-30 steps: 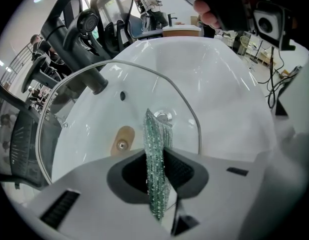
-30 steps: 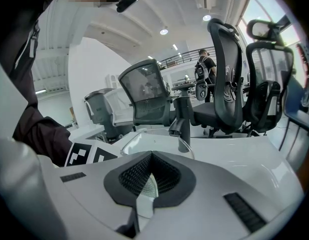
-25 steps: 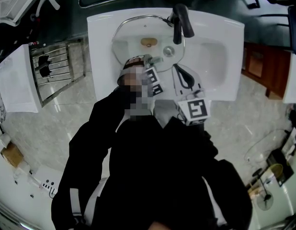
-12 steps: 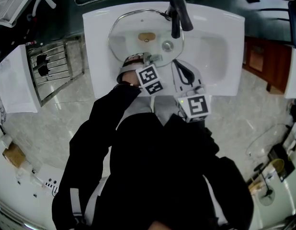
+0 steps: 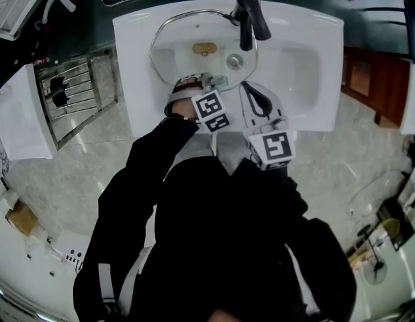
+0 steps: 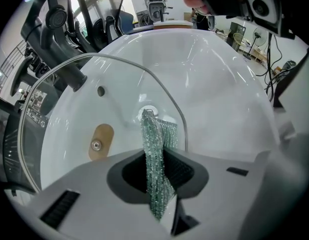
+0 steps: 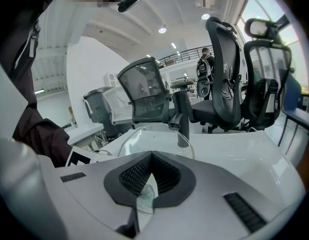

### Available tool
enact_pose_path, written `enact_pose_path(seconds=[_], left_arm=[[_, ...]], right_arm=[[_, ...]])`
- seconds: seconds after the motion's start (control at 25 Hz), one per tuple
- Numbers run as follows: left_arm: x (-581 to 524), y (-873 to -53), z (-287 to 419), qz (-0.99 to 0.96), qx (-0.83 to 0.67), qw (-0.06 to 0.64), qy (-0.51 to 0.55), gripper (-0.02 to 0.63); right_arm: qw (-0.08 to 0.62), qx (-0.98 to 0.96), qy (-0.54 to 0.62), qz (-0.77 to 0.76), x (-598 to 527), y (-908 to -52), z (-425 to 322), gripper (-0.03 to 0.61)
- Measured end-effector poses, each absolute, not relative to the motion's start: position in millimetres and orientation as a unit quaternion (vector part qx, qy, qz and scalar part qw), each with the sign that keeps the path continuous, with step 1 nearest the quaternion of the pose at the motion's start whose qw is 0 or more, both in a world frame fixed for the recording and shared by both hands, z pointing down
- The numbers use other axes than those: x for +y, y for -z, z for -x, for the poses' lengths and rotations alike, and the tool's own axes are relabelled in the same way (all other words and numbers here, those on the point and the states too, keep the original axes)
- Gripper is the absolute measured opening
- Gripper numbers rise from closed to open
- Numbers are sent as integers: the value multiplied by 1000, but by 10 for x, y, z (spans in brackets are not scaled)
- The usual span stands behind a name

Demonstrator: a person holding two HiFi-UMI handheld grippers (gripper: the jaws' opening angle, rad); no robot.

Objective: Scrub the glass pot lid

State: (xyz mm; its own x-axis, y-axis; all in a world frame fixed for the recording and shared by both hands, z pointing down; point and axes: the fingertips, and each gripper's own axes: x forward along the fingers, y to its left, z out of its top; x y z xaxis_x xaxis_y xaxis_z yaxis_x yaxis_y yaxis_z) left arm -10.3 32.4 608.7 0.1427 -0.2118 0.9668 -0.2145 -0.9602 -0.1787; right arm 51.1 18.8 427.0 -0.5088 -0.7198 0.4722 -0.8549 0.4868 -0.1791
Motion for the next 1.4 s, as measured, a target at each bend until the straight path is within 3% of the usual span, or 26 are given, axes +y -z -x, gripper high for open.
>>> enact_pose_path(seconds=[0.68,1.24,1.4], left_arm=[[152,-5487,213,-782,-208,40,-587,66],[-36,-4302,342,-820,-327,105,-458,66],[-60,-3870,371,-836,-367,154,-377,66]], right_arm=[[194,-849,-193,-452,273,-4137,-475,-11],[159,-849,-180,-471,246,-3441,-487,-11],[140,-851,-168,-477,219,-3176,-438,-11]])
